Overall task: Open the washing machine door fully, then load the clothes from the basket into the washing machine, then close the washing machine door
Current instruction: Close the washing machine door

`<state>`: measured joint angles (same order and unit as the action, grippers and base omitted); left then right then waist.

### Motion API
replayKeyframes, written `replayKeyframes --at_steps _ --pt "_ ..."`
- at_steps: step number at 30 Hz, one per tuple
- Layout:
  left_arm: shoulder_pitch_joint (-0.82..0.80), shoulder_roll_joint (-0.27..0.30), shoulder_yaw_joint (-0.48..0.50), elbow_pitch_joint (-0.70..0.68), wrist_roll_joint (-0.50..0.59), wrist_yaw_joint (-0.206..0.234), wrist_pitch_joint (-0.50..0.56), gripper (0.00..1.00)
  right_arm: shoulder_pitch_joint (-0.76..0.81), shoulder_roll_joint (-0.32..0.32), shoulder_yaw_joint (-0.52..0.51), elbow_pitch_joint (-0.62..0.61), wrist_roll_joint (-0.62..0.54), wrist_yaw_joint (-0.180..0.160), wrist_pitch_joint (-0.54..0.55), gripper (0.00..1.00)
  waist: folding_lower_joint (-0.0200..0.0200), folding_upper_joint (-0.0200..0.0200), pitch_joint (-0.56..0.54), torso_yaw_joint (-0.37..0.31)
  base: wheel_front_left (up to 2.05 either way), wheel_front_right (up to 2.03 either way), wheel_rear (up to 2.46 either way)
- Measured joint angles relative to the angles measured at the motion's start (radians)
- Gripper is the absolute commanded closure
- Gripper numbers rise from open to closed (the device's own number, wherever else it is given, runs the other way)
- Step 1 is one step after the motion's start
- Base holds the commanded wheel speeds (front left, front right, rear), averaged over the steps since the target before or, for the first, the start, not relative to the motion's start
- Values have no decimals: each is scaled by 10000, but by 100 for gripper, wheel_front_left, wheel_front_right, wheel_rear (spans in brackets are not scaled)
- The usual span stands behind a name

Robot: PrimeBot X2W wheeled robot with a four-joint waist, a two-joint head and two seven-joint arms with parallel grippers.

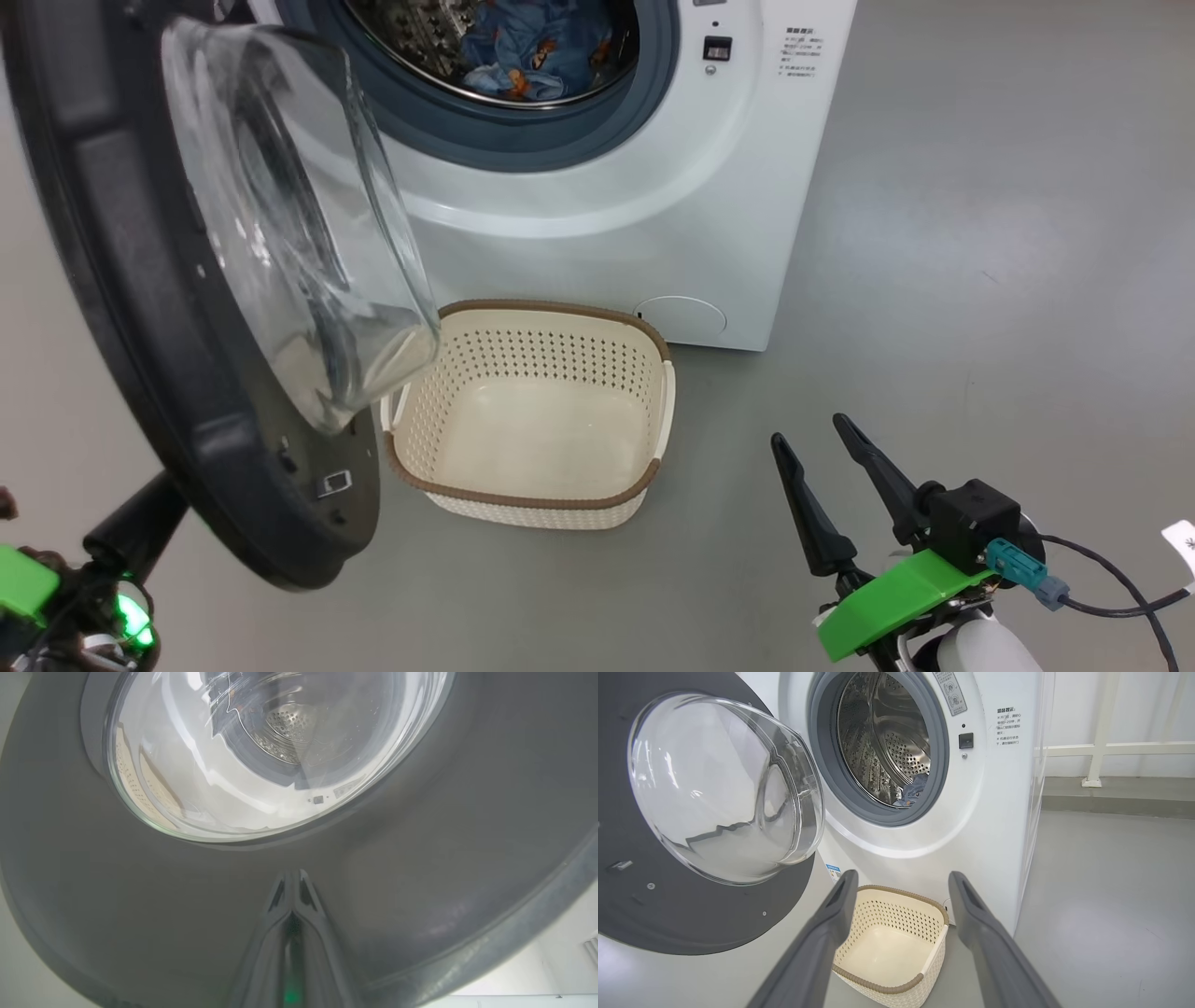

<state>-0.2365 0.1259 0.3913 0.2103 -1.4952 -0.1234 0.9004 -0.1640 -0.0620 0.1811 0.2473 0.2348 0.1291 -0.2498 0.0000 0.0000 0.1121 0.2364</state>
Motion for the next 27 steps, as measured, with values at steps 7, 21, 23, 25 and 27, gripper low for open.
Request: replayKeyframes --at_steps 7,21,23,25,27 --pt "123 -324 -297 -203 -67 0 -326 100 1 4 54 -42 77 0 0 0 0 0 -52 -137 0 0 0" --pt "137 -746 -993 -268 -148 -2 -1220 100 4 10 33 -104 138 0 0 0 0 0 -4 -753 0 0 0" --pt "131 -767 -1064 -267 -159 -2 -1402 100 4 10 38 -104 142 0 0 0 0 0 4 -857 0 0 0" --pt "114 -780 -1131 -255 -155 -2 -1643 100 4 12 38 -105 146 0 0 0 0 0 12 -970 0 0 0" --pt "73 -784 -1185 -219 -155 -2 -1848 100 4 12 35 -107 146 0 0 0 0 0 18 -1085 0 0 0"
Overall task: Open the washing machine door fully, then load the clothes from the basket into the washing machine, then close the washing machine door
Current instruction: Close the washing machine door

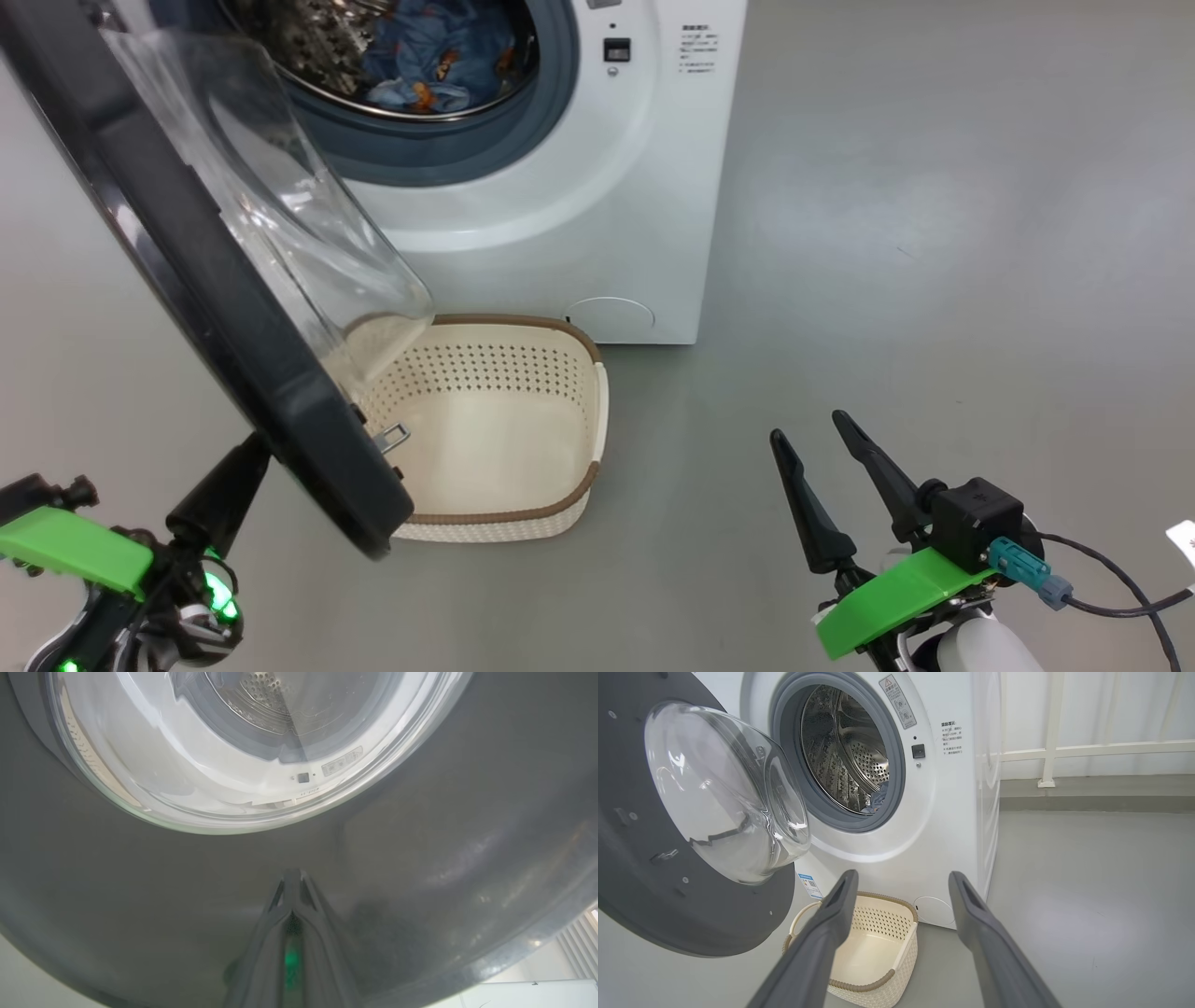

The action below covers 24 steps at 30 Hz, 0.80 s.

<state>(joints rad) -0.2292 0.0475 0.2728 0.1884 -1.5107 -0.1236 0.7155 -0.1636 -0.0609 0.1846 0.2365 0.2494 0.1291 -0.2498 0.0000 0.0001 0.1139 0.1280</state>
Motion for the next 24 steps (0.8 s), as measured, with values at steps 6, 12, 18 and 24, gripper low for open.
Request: replayKeyframes --at_steps 6,12,18,24 --pt "-221 -10 -336 176 -56 2 -468 100 -1 8 -29 -36 0 0 0 0 0 0 41 -337 0 0 0" --pt "-420 -48 -771 290 -176 0 -872 100 -3 15 -35 -48 0 0 0 0 0 0 103 -740 0 0 0" --pt "-583 -105 -1018 688 -372 0 -1833 100 -4 21 -50 -67 21 0 0 0 0 -1 161 -1286 0 0 0" --pt "-796 -102 -1319 924 -694 0 -2807 100 -6 23 -71 -90 77 0 0 0 0 0 210 -1763 0 0 0"
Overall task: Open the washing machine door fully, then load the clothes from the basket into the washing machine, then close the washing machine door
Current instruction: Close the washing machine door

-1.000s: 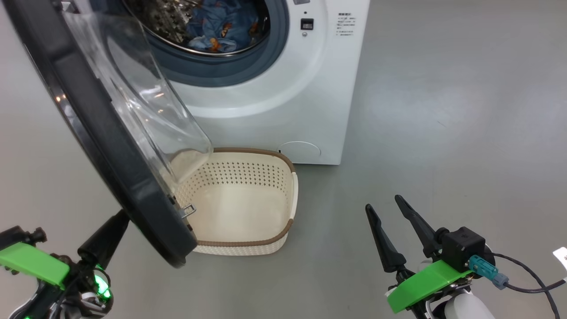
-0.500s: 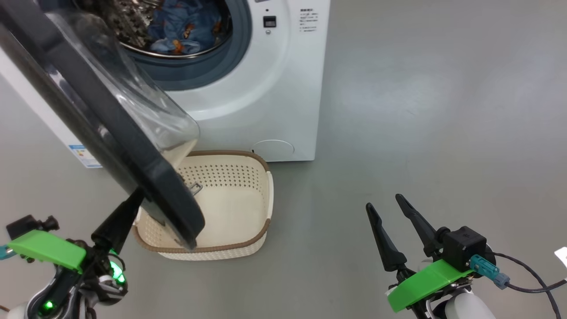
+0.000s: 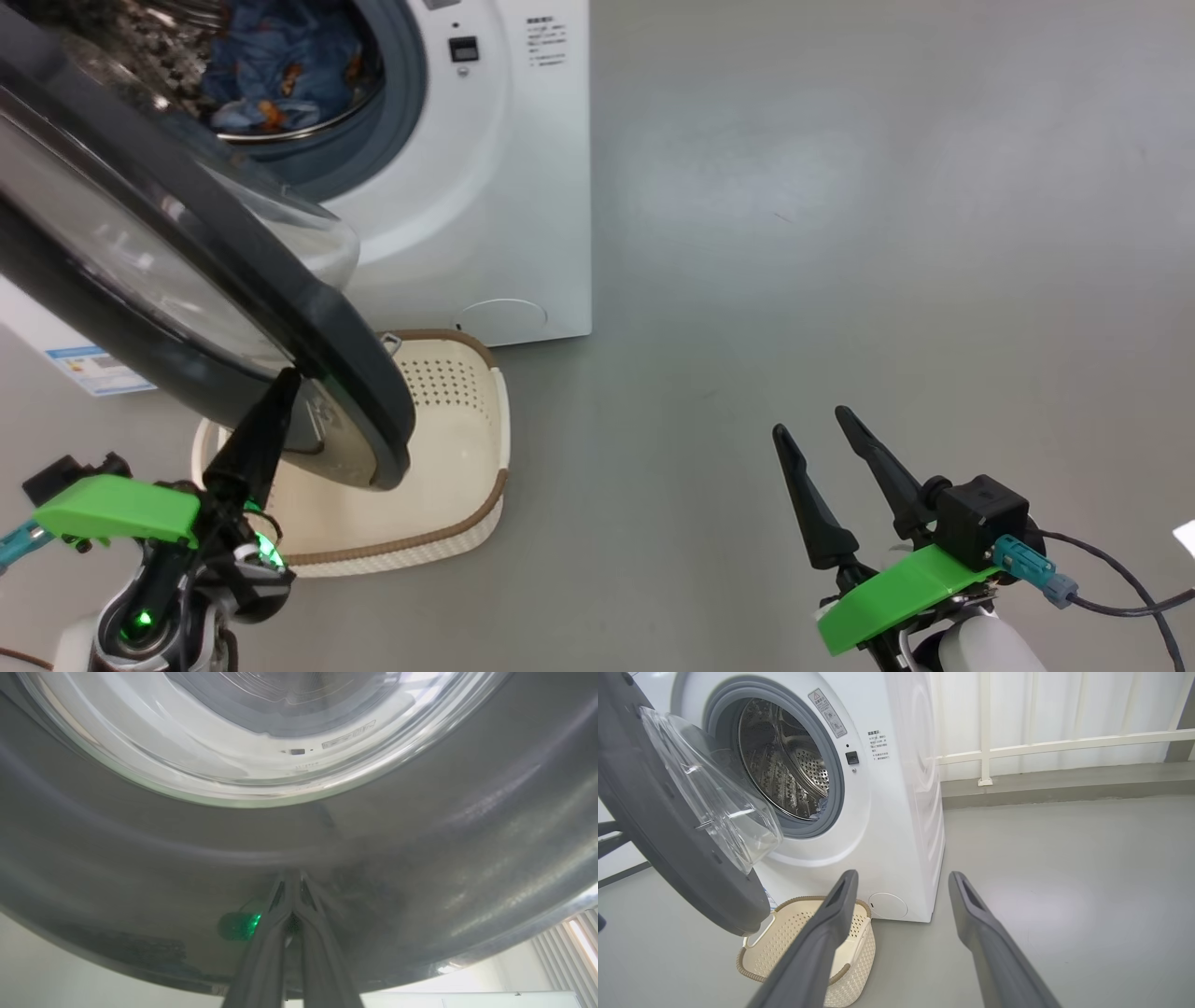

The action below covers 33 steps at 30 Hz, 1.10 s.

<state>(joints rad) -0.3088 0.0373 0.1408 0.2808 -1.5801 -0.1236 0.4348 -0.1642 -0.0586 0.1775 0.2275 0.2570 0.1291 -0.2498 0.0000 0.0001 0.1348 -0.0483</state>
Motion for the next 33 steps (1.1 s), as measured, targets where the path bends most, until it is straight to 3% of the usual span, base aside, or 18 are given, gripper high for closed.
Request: replayKeyframes --at_steps 16,33 --pt "-384 -23 -288 347 -10 0 -1281 100 16 10 -236 -94 71 0 0 0 0 0 29 -997 0 0 0" --pt "714 -31 -468 -711 341 0 -1620 100 419 31 -663 -171 71 0 0 0 0 -1 -542 -687 0 0 0"
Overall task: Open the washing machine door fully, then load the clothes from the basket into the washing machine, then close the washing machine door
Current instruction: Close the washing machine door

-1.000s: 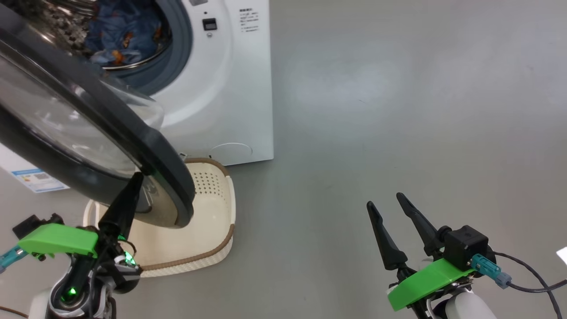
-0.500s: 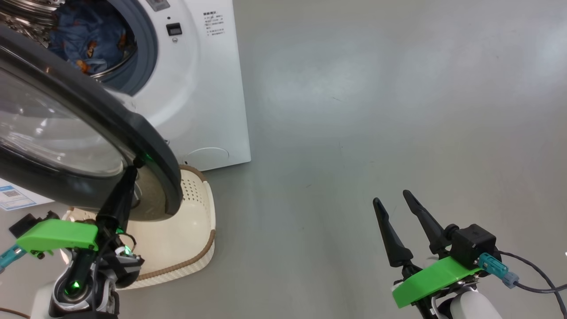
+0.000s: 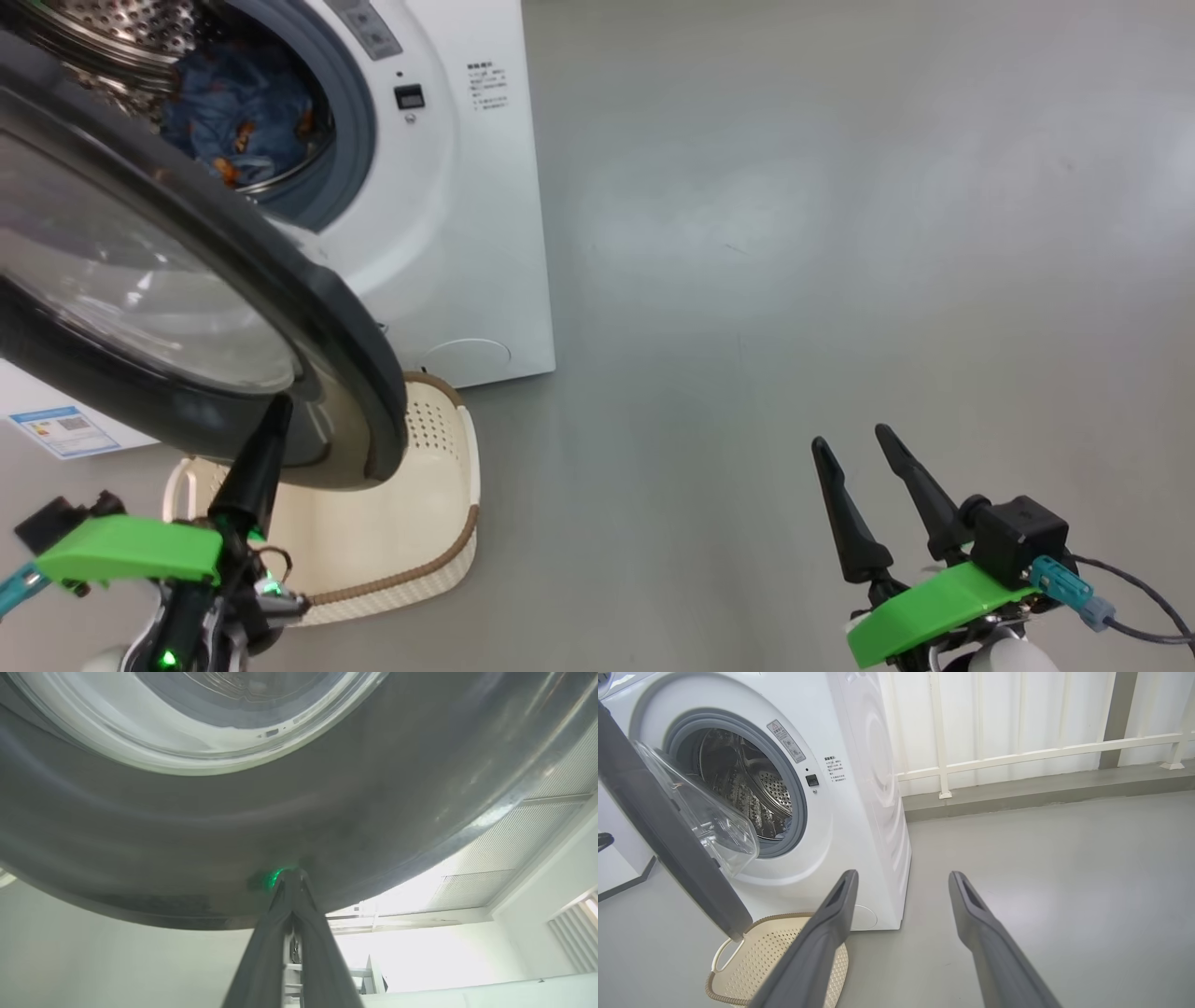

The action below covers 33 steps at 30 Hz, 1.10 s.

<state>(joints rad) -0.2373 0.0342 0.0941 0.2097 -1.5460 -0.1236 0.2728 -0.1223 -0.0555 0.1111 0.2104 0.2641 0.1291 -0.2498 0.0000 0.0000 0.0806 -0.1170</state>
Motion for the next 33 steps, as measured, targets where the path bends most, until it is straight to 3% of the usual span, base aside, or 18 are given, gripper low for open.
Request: replayKeyframes --at_steps 6,14,18,27,33 --pt "939 412 -502 -959 1034 0 -1055 100 202 12 -247 -79 0 0 0 0 0 0 -323 207 0 0 0" --pt "1885 1622 -2525 -1290 3097 0 -4598 100 421 17 -324 -188 0 0 0 0 0 0 -619 593 0 0 0" --pt "1982 2163 -2790 -984 4813 -2 -5239 100 421 25 -322 -207 0 0 0 0 0 0 -713 755 0 0 0" --pt "2246 1051 -1304 -1455 9551 -44 -5283 100 444 35 -309 -217 0 0 0 0 0 0 -801 1057 0 0 0" --pt "2656 825 -1110 -1605 11584 -44 -5281 100 450 35 -290 -201 0 0 0 0 0 0 -893 1150 0 0 0"
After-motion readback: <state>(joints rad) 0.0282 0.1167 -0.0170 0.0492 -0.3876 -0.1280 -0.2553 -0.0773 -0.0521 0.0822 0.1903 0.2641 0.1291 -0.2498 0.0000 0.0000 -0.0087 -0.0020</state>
